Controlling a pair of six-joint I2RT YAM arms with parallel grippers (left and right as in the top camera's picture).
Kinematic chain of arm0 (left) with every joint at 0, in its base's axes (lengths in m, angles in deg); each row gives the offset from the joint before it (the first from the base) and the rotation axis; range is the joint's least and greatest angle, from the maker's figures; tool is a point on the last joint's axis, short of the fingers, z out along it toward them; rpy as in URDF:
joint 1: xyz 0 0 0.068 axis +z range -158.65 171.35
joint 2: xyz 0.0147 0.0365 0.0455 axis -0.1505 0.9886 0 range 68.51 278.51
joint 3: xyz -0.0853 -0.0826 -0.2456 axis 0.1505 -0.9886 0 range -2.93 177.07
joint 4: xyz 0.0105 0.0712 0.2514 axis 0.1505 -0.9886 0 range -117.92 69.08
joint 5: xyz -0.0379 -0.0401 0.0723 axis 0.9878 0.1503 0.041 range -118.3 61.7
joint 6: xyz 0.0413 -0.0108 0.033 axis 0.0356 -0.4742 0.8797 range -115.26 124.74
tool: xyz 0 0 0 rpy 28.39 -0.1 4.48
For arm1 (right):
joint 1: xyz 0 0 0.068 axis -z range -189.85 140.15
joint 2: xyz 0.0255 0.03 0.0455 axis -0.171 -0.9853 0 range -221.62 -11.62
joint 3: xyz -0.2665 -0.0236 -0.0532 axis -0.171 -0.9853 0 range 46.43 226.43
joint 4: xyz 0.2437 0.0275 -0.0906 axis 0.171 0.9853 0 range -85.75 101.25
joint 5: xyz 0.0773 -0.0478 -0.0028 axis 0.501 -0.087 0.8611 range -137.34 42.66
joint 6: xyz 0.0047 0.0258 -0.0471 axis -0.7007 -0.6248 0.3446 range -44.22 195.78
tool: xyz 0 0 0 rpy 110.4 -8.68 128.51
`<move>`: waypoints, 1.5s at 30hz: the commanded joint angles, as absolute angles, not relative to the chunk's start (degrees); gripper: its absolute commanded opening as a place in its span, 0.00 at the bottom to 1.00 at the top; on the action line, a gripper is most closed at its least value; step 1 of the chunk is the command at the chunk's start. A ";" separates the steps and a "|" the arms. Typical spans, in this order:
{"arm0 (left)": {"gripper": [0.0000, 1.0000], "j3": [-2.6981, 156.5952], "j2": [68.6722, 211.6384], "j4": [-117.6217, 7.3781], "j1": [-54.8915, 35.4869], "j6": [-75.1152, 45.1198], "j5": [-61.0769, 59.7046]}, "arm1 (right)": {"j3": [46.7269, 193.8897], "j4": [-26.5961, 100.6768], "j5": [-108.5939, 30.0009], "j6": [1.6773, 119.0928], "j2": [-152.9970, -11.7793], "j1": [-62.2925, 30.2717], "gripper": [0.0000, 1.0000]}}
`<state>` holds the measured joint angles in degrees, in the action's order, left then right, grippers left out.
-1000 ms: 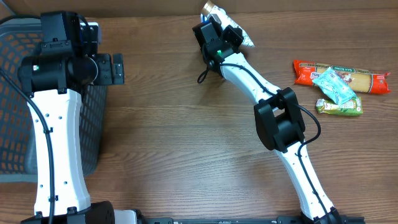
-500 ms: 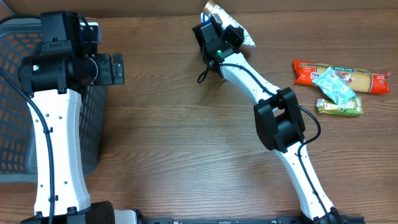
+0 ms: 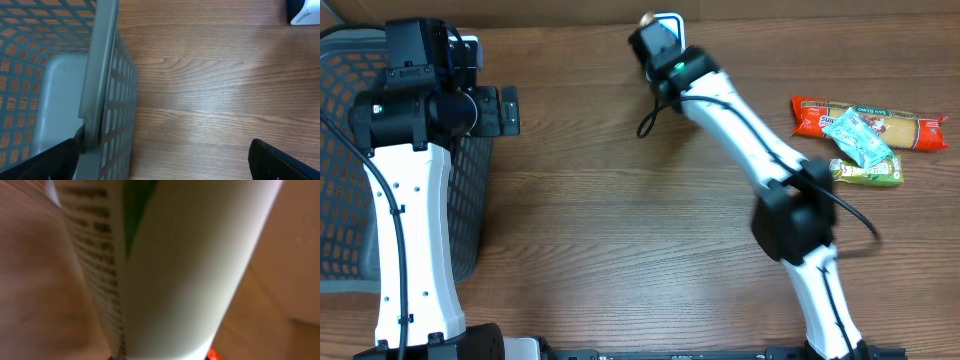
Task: Scan the item barcode
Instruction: 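Carry the white tube right and release it on the table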
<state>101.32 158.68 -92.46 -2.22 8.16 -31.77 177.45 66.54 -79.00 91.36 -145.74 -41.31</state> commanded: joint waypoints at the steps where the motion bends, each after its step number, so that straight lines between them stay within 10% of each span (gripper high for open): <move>1: 0.99 101.82 159.16 -92.29 -1.93 9.03 -31.44 | 179.16 72.46 -64.33 78.22 -133.09 -39.43 0.04; 27: 1.00 101.82 159.16 -92.29 -1.93 9.03 -31.44 | 154.59 90.10 -48.55 31.84 -131.18 6.25 0.04; 45: 1.00 101.82 159.16 -92.31 -1.93 9.03 -31.44 | 142.61 89.05 -51.98 14.59 -131.21 11.02 0.10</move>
